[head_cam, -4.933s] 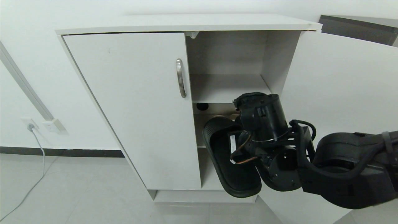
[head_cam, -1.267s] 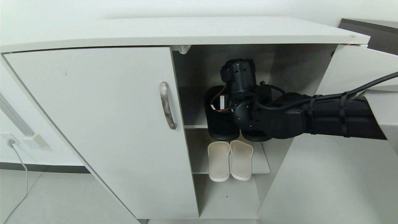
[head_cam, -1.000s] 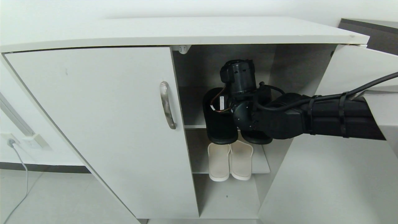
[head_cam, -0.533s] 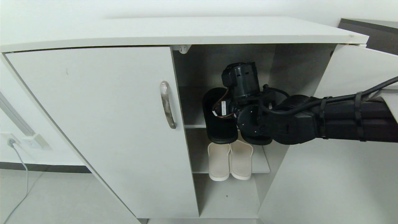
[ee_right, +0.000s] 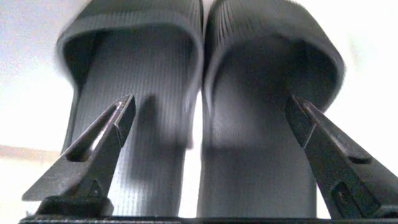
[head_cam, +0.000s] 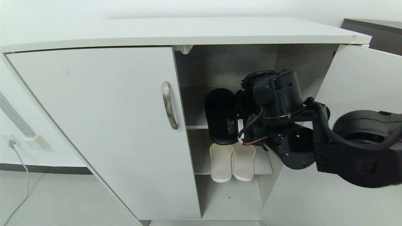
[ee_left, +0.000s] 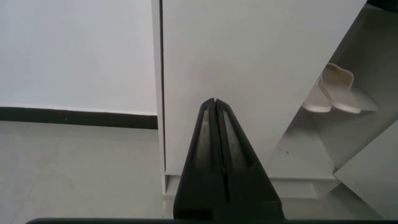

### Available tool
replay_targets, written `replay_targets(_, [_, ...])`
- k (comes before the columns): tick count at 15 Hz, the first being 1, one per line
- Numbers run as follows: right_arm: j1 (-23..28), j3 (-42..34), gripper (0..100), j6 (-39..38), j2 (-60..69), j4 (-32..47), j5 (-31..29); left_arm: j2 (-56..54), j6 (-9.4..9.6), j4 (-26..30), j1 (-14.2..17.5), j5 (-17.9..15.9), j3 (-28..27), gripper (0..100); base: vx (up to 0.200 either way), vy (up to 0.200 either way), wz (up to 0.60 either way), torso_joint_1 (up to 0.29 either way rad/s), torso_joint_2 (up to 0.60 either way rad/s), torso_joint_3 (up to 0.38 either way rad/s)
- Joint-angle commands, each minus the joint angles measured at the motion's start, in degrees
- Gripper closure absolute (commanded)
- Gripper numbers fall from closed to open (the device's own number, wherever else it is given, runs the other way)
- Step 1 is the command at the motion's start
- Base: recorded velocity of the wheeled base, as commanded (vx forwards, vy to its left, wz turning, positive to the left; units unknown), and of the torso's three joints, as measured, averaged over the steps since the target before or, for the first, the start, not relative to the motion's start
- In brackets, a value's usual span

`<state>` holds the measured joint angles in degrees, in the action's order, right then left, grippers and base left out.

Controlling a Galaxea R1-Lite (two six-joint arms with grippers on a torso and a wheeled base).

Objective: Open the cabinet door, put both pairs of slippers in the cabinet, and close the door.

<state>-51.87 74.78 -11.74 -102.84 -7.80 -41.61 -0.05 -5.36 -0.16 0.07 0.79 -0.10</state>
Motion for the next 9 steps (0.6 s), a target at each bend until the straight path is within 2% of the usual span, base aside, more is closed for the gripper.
replay_targets(1, [-0.8, -10.6, 0, -0.5, 7.7, -6.5, 2.0, 0.0, 0.0, 0.0, 0.0, 0.0, 0.0, 100, 0.0, 0.0, 0.0, 0.0, 0.0, 0.0])
replay_targets(4, [-0.8, -18.0, 0, -0.4, 9.2, -15.6, 5.2, 0.0, 0.09, 0.0, 0.0, 0.0, 0.0, 100, 0.0, 0.0, 0.0, 0.0, 0.0, 0.0])
replay_targets(5, [-0.8, -18.8, 100, -0.3, 8.9, -17.2, 5.7, 0.0, 0.09, 0.0, 0.0, 0.0, 0.0, 100, 0.0, 0.0, 0.0, 0.0, 0.0, 0.0])
replay_targets(9, [-0.8, -18.5, 100, -0.1, 7.0, -17.6, 5.9, 0.0, 0.18, 0.0, 0.0, 0.0, 0.0, 100, 0.0, 0.0, 0.0, 0.0, 0.0, 0.0])
